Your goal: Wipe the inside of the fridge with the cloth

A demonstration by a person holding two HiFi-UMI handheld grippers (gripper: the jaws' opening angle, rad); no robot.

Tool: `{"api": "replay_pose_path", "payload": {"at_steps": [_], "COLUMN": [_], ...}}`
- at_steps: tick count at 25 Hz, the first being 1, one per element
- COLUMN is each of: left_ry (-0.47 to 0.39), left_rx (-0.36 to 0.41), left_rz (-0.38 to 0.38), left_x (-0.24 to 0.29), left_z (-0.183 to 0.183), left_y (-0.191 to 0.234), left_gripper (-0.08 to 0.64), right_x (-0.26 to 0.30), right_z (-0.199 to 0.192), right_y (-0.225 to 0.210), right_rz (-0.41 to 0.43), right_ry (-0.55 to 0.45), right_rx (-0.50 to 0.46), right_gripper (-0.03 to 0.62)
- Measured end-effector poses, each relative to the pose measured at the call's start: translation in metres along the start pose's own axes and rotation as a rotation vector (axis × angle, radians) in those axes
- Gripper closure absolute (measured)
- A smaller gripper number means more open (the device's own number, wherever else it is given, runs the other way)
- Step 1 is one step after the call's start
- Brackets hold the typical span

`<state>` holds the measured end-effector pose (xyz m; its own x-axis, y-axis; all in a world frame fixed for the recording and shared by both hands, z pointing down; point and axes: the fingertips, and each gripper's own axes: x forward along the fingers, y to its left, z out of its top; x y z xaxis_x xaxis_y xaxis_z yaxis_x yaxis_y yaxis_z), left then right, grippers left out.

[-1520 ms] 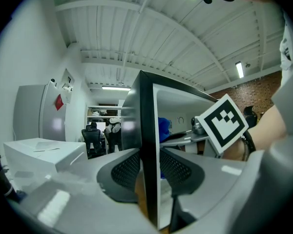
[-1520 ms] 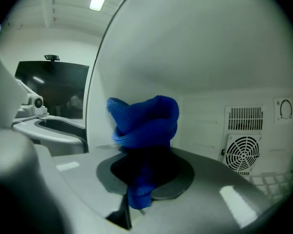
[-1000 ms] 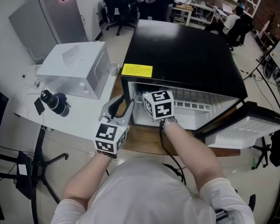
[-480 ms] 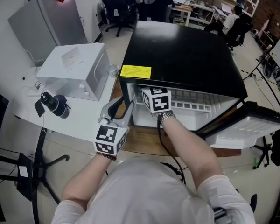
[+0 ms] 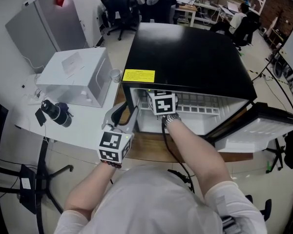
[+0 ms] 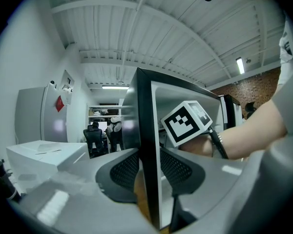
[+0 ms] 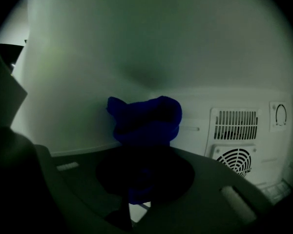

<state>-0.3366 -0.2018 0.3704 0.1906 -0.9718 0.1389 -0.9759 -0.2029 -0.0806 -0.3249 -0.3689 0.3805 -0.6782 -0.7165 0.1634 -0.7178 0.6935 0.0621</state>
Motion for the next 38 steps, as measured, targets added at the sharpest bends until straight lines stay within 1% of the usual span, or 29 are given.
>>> {"api": "replay_pose_path", "payload": {"at_steps": [5,11,25,29,33,38], "left_ry": [0.005,0.005,0.010,0.009,0.010,0.012], "left_rx": [0.003,0.002,-0.022,-0.027,-0.031,-0.035], "left_rz": [-0.006,-0.002,0.028,0.034,0.041,0.053], "left_x": [0.001,0.001,0.002,0.001,0.002,0.002], "left_z": [0.001,0.000,-0.001,-0.001,-0.001,-0.001], "left_y": [0.001,0.000,0.002,0.002,0.002,0.002], "left_gripper": [0.430,0.430,0.430,0.430,0.430,0.430], "right_x": [-0.004,-0.013,-0.037,-0.045,-0.050,-0.061], "right_z": [-0.003,-0.006,-0.011,-0.013,-0.015,-0.018], "right_y": [-0.015,-0.038,-0.082,-0.094,-0.102,-0.114], "right_rz": [-0.043,-0.092,-0.168,-0.184,-0.183,-0.211], "right_ry": [0.022,0.028,0.031,0.036,0.037,0.043], "right_rx": [0.023,0.019,0.014,0.016,0.015,0.007], "right_gripper": [0.532,0.532,0.532,0.532,0.532,0.532]}}
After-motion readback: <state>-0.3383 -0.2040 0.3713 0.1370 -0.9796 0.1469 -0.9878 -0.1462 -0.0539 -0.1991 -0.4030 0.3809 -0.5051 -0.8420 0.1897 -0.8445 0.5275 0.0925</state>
